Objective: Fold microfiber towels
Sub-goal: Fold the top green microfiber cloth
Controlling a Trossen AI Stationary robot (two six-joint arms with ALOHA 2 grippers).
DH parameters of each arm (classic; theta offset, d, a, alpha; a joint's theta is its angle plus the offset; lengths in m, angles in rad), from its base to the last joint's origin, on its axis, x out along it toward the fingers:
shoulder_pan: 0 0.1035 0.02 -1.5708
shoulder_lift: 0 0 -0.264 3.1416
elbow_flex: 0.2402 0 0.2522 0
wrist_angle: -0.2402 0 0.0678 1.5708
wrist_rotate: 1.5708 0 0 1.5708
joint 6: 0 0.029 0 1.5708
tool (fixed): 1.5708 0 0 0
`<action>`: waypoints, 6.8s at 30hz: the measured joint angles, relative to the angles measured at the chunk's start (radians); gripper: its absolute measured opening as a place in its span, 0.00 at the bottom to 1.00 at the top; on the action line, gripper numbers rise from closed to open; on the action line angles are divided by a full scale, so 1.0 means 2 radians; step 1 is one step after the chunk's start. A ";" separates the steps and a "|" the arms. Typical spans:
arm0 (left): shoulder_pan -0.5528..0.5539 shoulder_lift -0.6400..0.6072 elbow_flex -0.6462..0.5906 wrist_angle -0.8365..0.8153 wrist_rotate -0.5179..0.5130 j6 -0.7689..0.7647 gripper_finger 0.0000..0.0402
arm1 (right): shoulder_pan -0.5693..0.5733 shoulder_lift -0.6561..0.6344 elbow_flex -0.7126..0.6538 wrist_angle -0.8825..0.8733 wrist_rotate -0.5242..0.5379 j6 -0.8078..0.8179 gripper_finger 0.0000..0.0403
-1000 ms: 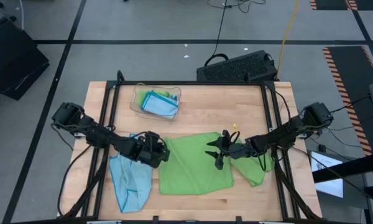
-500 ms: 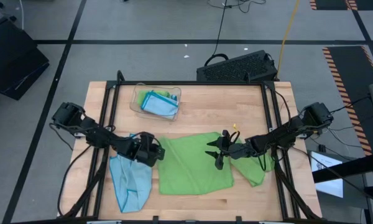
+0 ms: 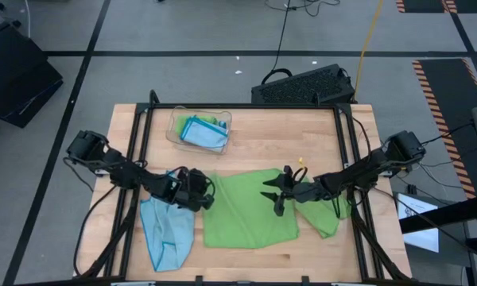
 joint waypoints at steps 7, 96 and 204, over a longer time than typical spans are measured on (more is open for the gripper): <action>-0.021 -0.004 0.044 -0.001 0.012 0.101 0.02 | -0.044 0.061 0.092 -0.016 -0.066 -0.061 0.46; -0.048 -0.002 0.039 0.024 -0.032 0.253 0.02 | -0.150 0.244 0.393 -0.215 -0.300 -0.452 0.06; -0.080 -0.002 0.039 -0.022 0.010 0.007 0.49 | -0.197 0.217 0.393 -0.277 -0.298 -0.333 0.00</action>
